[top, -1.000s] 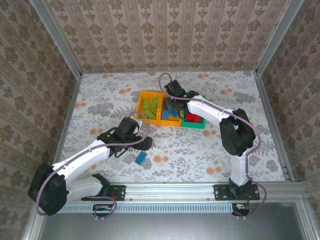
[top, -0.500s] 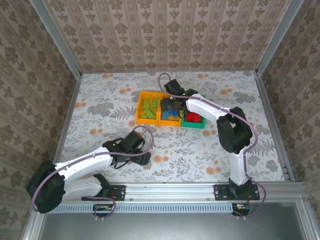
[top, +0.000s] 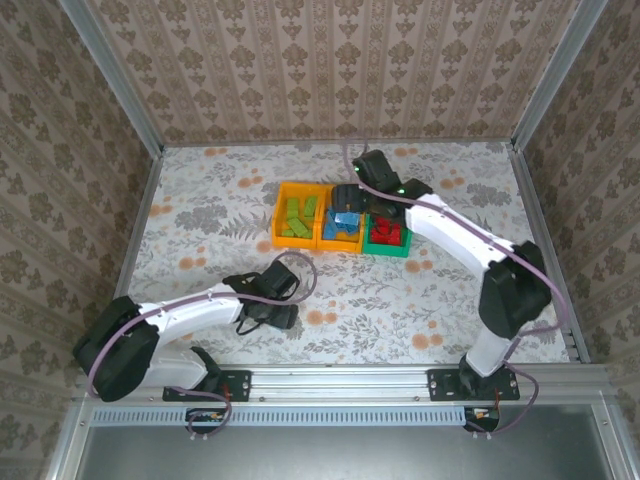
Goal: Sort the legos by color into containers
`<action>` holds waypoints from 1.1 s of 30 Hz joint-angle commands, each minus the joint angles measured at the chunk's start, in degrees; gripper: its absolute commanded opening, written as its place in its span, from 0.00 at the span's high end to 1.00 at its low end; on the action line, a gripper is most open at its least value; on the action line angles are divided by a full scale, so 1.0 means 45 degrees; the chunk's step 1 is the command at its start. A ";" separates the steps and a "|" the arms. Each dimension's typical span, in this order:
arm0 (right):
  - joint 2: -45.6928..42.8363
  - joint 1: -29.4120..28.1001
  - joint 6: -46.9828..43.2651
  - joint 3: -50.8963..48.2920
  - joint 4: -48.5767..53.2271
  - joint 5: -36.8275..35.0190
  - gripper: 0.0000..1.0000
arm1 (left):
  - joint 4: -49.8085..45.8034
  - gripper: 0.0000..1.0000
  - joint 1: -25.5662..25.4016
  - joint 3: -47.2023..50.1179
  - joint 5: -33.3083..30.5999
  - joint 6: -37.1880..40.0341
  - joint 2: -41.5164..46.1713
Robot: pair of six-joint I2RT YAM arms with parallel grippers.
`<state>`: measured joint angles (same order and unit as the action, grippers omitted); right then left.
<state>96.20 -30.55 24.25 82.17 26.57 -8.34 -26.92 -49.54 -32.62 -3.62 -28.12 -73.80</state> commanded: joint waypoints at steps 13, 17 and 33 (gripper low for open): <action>-0.6079 0.1011 0.0624 -0.6051 0.0162 -0.1001 0.05 | 0.1471 0.70 0.0898 -0.3707 0.1159 0.1420 -0.0560; -0.7871 0.1011 0.1061 -0.8629 -0.0737 -0.1506 0.05 | 0.1951 0.70 0.1966 -0.6219 0.1930 0.2383 -0.1922; -1.0415 0.1026 0.1154 -1.0741 -0.0550 -0.2255 0.00 | 0.1278 0.63 0.3619 -1.4835 0.4568 0.3129 -1.0007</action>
<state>49.95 -25.76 28.93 34.26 23.79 -16.34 -18.31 -34.35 -95.72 14.83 -15.49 -117.01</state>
